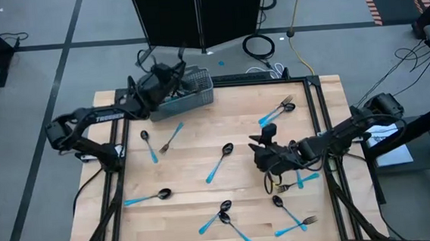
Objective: Sort silverware
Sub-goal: Put the blue fork into the silverware basket
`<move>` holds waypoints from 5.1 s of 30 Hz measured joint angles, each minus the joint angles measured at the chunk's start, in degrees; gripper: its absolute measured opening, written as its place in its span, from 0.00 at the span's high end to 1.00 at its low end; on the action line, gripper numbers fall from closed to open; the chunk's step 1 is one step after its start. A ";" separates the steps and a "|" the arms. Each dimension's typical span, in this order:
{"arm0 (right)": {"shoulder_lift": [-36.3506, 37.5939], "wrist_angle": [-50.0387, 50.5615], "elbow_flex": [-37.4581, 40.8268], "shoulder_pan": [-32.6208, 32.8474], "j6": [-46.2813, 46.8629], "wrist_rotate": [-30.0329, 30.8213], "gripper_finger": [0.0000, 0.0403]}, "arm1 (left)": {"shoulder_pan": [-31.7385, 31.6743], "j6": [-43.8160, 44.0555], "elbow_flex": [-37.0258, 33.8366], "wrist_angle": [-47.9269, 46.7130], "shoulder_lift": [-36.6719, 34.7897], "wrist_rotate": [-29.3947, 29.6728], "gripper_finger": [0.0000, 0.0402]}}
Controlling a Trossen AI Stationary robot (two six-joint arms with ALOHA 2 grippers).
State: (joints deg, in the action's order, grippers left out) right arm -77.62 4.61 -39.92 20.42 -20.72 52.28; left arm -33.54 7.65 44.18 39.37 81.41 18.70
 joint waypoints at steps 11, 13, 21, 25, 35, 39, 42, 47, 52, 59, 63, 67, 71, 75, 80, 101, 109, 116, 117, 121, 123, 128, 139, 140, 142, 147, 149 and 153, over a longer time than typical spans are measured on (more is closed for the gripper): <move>0.00 -8.69 0.02 -9.67 -9.05 0.08 0.64 | 1.16 -1.93 -7.21 4.76 0.00 -0.60 0.99; 0.00 -11.61 0.02 -11.17 -10.29 -0.11 0.64 | 1.07 -2.87 -7.21 4.69 0.00 -0.57 0.99; 0.00 -14.47 0.02 -15.74 -9.35 -6.52 0.64 | 1.29 -0.20 -7.21 1.26 0.00 0.20 0.99; 0.00 -14.45 0.02 -17.29 -7.28 -9.93 0.64 | 1.31 4.46 -7.21 -1.11 0.00 0.44 0.99; 0.00 -12.89 0.02 -18.48 -6.96 -10.64 0.64 | 1.33 5.70 -7.21 -2.46 -0.02 1.68 0.88; 0.00 -12.90 0.02 -18.48 -6.96 -10.63 0.64 | 1.33 3.75 -7.21 -2.47 -0.02 1.68 0.82; 0.00 -12.90 0.02 -18.48 -6.96 -10.63 0.64 | 1.33 3.58 -7.21 -2.45 -0.02 1.68 0.79; 0.00 -12.88 0.02 -18.48 -6.96 -10.62 0.64 | 1.33 1.36 -7.21 -2.46 -0.02 1.73 0.78; 0.00 -12.86 0.02 -18.46 -6.96 -10.61 0.64 | 1.31 -1.60 -6.82 -4.43 -0.02 3.26 0.78; 0.00 -12.88 0.02 -18.44 -6.96 -10.58 0.64 | 1.31 -5.21 1.71 -25.08 -0.73 3.55 0.78; 0.00 -12.88 0.02 -18.44 -6.96 -10.54 0.64 | 1.31 -7.02 7.74 -36.90 -0.70 3.79 0.78; 0.00 -12.88 0.02 -18.44 -6.94 -10.56 0.64 | 1.31 -10.16 14.26 -49.57 -0.70 5.40 0.78; 0.00 -12.90 0.02 -18.44 -6.55 -10.54 0.64 | 1.31 -13.28 20.61 -59.47 -0.70 5.57 0.78; 0.00 -12.90 0.02 -18.44 -6.53 -10.54 0.64 | 1.27 -15.72 26.96 -66.54 -0.70 5.59 0.78; 0.00 -12.90 0.02 -18.44 -6.53 -10.56 0.64 | 1.64 -15.39 35.36 -75.79 -0.98 2.82 0.78; 0.00 -10.23 0.02 -18.44 -3.95 -10.61 0.64 | 17.94 10.09 10.98 -95.23 -2.24 -18.81 0.78; 0.00 -10.54 0.02 -18.54 -3.97 -10.62 0.64 | 16.66 12.75 3.07 -82.39 -0.11 -15.38 0.78; -0.02 -10.60 0.02 -19.22 -3.99 -10.63 0.64 | 15.96 16.49 2.84 -82.35 2.91 -12.13 0.78; -0.02 -10.61 0.02 -19.39 -3.99 -10.61 0.64 | 15.94 17.02 2.87 -82.34 3.38 -12.23 0.78; -0.01 -10.52 0.02 -20.00 -3.97 -10.92 0.64 | 15.93 17.52 2.87 -82.28 6.32 -12.19 0.78; -0.02 -10.43 0.02 -20.23 -3.84 -12.51 0.64 | 15.93 17.45 2.87 -82.24 8.12 -11.98 0.78; -0.02 -10.37 0.02 -20.97 -2.48 -15.35 0.64 | 15.97 15.59 3.17 -81.90 12.15 -11.78 0.78; -0.02 -10.34 0.02 -21.15 -2.44 -15.21 0.64 | 15.93 9.30 3.02 -81.90 12.96 -13.08 0.86; 0.00 -10.37 0.02 -21.15 -2.44 -15.20 0.64 | 15.91 8.43 3.02 -81.86 12.96 -13.41 0.89; -0.02 -10.34 0.02 -21.15 -2.44 -15.20 0.64 | 15.93 6.85 3.02 -81.83 12.96 -13.75 0.96; -0.02 -10.34 0.02 -21.15 -2.44 -15.16 0.64 | 16.07 3.74 3.33 -82.53 13.00 -13.86 0.99; -0.01 -10.37 0.02 -21.15 -2.44 -15.15 0.64 | 16.44 2.68 4.77 -84.57 13.10 -13.82 0.99; -0.02 -10.37 0.02 -21.15 -2.45 -15.15 0.64 | 18.36 0.36 10.22 -94.55 13.45 -12.96 1.00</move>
State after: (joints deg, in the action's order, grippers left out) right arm -77.65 -5.76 -39.90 -0.73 -23.17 37.12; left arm -15.18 8.01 54.40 -55.18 94.85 5.73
